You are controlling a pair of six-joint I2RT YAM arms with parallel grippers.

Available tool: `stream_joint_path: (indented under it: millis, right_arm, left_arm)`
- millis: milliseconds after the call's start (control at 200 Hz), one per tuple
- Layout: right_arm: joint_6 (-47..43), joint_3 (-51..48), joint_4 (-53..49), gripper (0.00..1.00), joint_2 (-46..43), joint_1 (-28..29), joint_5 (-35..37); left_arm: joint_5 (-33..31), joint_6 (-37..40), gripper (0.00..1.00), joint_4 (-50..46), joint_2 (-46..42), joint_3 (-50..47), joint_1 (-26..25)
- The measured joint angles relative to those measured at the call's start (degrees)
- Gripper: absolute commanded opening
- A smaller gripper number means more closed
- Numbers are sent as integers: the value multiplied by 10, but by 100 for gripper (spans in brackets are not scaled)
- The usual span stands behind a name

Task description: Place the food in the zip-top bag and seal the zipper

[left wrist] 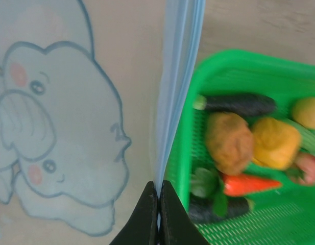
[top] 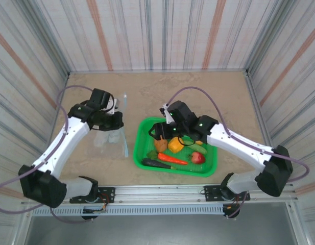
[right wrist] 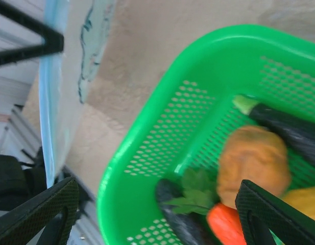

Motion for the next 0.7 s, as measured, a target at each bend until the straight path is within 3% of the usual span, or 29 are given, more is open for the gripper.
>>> stream_joint_path:
  millis: [205,311,471,701]
  right_arm:
    - [52,34,91,82,77,13,-65]
    - [78,35,127,75,100,13,-80]
    - [111,35,163,51,118,10,-95]
    - [132,32,189,38,126,9,-102]
  left_arm:
    - [159,19,0,63,-67,-99,0]
    - [212,17,0,91,-82,-141,0]
    - [250,16,0,113,-100,-166,-4]
    - [259,16,0,126,-111,-167,-9]
